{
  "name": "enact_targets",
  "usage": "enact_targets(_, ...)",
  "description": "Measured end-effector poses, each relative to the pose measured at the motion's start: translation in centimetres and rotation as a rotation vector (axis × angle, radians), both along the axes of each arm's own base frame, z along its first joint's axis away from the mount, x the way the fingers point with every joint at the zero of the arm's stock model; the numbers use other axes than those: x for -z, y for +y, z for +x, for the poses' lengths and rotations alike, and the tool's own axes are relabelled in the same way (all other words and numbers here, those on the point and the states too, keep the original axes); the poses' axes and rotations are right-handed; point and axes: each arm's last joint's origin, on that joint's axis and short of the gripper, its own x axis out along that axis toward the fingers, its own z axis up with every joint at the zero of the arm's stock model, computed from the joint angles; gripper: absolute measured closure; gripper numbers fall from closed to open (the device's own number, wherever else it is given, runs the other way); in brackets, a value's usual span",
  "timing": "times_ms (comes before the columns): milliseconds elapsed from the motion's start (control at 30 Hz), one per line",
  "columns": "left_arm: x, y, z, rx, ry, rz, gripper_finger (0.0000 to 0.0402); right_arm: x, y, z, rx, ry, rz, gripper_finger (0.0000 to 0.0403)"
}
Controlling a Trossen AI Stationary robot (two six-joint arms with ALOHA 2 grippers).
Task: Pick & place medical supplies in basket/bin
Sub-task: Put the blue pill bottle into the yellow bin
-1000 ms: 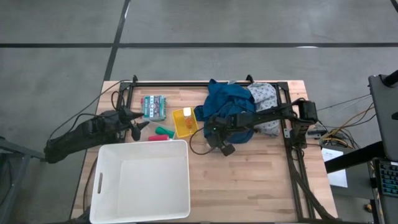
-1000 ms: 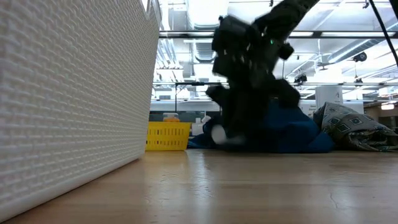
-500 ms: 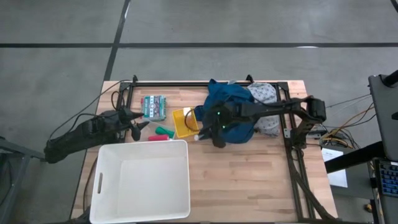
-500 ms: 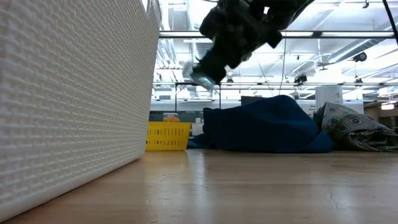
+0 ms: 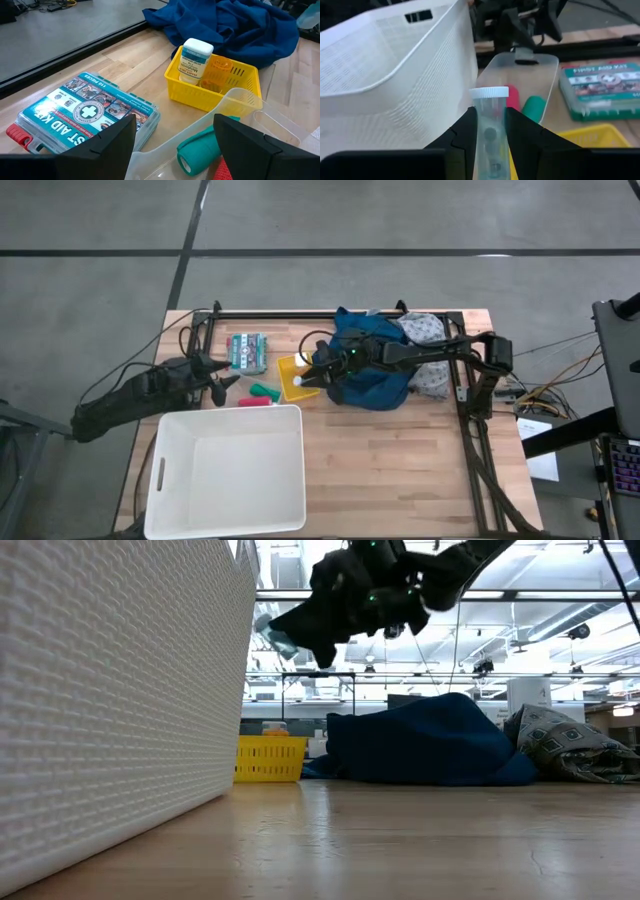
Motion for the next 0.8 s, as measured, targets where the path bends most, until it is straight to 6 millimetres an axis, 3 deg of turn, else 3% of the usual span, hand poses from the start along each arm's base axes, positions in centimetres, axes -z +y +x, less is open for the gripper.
enact_targets(267, 0.0, 0.0, 0.0, 0.0, 0.0, 0.0, 0.013, 2.9, -0.6, 1.4, 0.029, -0.009, -0.01, 0.032)
enact_targets(600, 0.0, 0.0, 0.0, 0.0, 0.0, 0.0, 0.013, 8.0, -1.4, 2.4, 0.043, 0.059, -0.001, 0.0315)
enact_targets(800, 0.0, 0.0, 0.0, 0.0, 0.0, 0.0, 0.013, 9.3, -1.5, 2.6, 0.061, 0.086, -0.006, 0.0314)
